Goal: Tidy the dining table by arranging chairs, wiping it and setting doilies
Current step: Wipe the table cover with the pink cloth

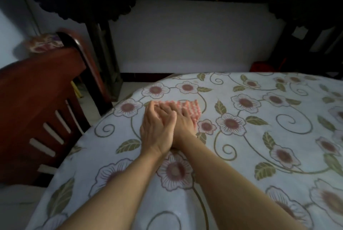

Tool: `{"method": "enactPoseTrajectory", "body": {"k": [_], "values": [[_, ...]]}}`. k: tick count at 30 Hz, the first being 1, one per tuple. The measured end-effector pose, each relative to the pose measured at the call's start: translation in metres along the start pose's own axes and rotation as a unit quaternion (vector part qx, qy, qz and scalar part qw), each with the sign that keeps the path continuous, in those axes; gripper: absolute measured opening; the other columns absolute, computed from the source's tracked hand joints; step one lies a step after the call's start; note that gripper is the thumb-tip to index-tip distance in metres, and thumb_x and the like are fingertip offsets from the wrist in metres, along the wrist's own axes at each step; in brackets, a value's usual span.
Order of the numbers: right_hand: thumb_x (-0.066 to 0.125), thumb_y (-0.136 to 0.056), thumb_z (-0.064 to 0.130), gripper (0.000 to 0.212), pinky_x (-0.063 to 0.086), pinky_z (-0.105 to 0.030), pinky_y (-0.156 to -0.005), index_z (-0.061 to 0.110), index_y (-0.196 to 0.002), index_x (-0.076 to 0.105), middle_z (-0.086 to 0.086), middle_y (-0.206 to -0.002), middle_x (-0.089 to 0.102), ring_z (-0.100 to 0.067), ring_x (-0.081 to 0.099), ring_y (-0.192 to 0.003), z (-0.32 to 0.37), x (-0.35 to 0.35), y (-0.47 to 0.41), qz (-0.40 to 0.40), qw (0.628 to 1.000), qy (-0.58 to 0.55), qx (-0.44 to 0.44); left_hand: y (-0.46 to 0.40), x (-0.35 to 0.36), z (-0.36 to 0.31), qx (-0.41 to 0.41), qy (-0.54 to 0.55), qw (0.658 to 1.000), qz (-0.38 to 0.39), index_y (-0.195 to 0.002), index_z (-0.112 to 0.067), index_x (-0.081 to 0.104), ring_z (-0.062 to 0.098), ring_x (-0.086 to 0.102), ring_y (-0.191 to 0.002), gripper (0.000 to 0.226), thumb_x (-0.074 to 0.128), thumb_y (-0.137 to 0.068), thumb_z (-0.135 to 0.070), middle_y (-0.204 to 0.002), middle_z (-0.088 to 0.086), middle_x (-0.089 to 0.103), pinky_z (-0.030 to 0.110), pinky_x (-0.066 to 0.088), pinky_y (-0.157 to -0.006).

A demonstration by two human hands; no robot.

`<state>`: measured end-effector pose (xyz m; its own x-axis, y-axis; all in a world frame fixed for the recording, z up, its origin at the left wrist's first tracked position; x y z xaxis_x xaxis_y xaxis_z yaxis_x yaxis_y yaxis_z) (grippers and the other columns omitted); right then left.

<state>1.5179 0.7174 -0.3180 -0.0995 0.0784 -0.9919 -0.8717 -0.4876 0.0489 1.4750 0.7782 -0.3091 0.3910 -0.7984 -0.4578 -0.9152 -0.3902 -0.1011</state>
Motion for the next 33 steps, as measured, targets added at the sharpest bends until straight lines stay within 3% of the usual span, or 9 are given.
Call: {"method": "enactPoseTrajectory", "body": {"k": [7, 9, 12, 14, 17, 21, 26, 30, 33], "values": [[0.024, -0.098, 0.043, 0.056, -0.001, -0.041, -0.119, 0.031, -0.151, 0.008, 0.008, -0.160, 0.005, -0.015, -0.005, -0.146, 0.011, 0.005, 0.055, -0.037, 0.995, -0.079, 0.047, -0.001, -0.014, 0.001, -0.069, 0.071, 0.993, 0.059, -0.144, -0.014, 0.026, 0.027, 0.041, -0.131, 0.081, 0.036, -0.077, -0.058, -0.144, 0.012, 0.042, 0.044, 0.032, -0.110], [0.020, -0.099, 0.042, 0.052, 0.000, -0.040, -0.118, 0.032, -0.150, 0.015, 0.007, -0.160, 0.007, -0.016, -0.003, -0.147, 0.003, 0.002, 0.071, -0.042, 0.992, -0.089, 0.079, 0.009, -0.033, 0.007, -0.052, -0.065, 0.992, 0.092, -0.137, -0.013, 0.038, 0.027, 0.044, -0.127, 0.060, 0.040, -0.088, -0.046, -0.138, 0.010, 0.048, 0.042, 0.033, -0.107], [0.024, -0.097, 0.039, 0.054, 0.000, -0.041, -0.117, 0.028, -0.150, 0.016, 0.002, -0.160, 0.006, -0.021, 0.000, -0.147, -0.022, -0.003, 0.093, -0.030, 0.981, -0.086, 0.169, 0.044, -0.064, 0.022, 0.053, -0.328, 0.933, 0.137, -0.135, -0.019, 0.040, 0.021, 0.026, -0.136, 0.042, 0.041, -0.093, -0.026, -0.144, 0.000, 0.036, 0.047, 0.015, -0.113], [0.026, -0.096, 0.038, 0.058, 0.001, -0.044, -0.118, 0.024, -0.151, 0.014, -0.002, -0.160, 0.003, -0.024, 0.000, -0.146, -0.035, -0.005, 0.100, -0.016, 0.970, -0.074, 0.232, 0.064, -0.090, 0.030, 0.064, -0.388, 0.909, 0.135, -0.134, -0.024, 0.039, 0.021, 0.014, -0.140, 0.044, 0.044, -0.091, -0.026, -0.144, -0.003, 0.032, 0.052, 0.005, -0.113], [0.028, -0.094, 0.035, 0.058, 0.000, -0.049, -0.117, 0.025, -0.150, 0.015, -0.002, -0.160, 0.004, -0.028, -0.001, -0.146, -0.026, -0.005, 0.096, -0.010, 0.957, -0.071, 0.280, 0.069, -0.127, 0.043, 0.019, -0.427, 0.896, 0.120, -0.129, -0.025, 0.044, 0.027, 0.019, -0.137, 0.043, 0.049, -0.087, -0.030, -0.139, 0.002, 0.036, 0.048, 0.013, -0.113], [0.024, -0.098, 0.034, 0.053, 0.001, -0.051, -0.116, 0.030, -0.150, 0.014, 0.005, -0.160, 0.004, -0.025, -0.003, -0.146, 0.036, -0.001, 0.078, 0.008, 0.989, -0.061, 0.131, 0.075, -0.156, 0.062, -0.073, -0.283, 0.950, 0.113, -0.139, -0.009, 0.033, 0.029, 0.034, -0.133, 0.052, 0.047, -0.090, -0.016, -0.145, 0.012, 0.038, 0.036, 0.031, -0.108], [0.019, -0.088, 0.043, 0.062, 0.000, -0.049, -0.117, 0.030, -0.149, 0.020, 0.005, -0.159, 0.011, -0.018, -0.001, -0.146, 0.118, 0.006, 0.088, 0.037, 0.995, -0.082, -0.040, 0.090, -0.162, 0.051, -0.098, -0.188, 0.976, 0.049, -0.140, -0.011, 0.029, 0.032, 0.045, -0.126, 0.048, 0.043, -0.095, -0.019, -0.142, 0.013, 0.045, 0.036, 0.036, -0.099], [0.025, -0.083, 0.040, 0.065, 0.010, -0.046, -0.117, 0.019, -0.143, 0.040, -0.005, -0.152, 0.033, -0.025, 0.017, -0.144, 0.173, 0.011, 0.155, 0.018, 0.969, -0.142, -0.202, 0.117, -0.172, 0.039, -0.117, -0.197, 0.973, -0.025, -0.133, -0.010, 0.039, 0.035, 0.047, -0.121, 0.040, 0.042, -0.094, -0.016, -0.135, 0.017, 0.050, 0.040, 0.039, -0.095], [0.024, -0.087, 0.034, 0.060, 0.001, -0.040, -0.118, 0.023, -0.144, 0.037, -0.002, -0.157, 0.022, -0.021, 0.004, -0.147, 0.172, 0.014, 0.209, 0.047, 0.963, -0.116, -0.239, 0.133, -0.173, 0.044, -0.125, -0.225, 0.966, 0.008, -0.133, -0.008, 0.042, 0.034, 0.046, -0.123, 0.040, 0.042, -0.094, -0.016, -0.136, 0.016, 0.050, 0.040, 0.037, -0.098]]}}
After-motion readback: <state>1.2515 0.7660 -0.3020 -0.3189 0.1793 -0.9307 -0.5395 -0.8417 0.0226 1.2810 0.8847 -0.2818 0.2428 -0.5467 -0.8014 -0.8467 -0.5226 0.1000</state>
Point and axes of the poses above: each hand's wrist, its own y-axis away from the middle knuckle, its own x-axis out of the palm, z = x × y, the point moved 4 cm from there along -y, towards the middle knuckle
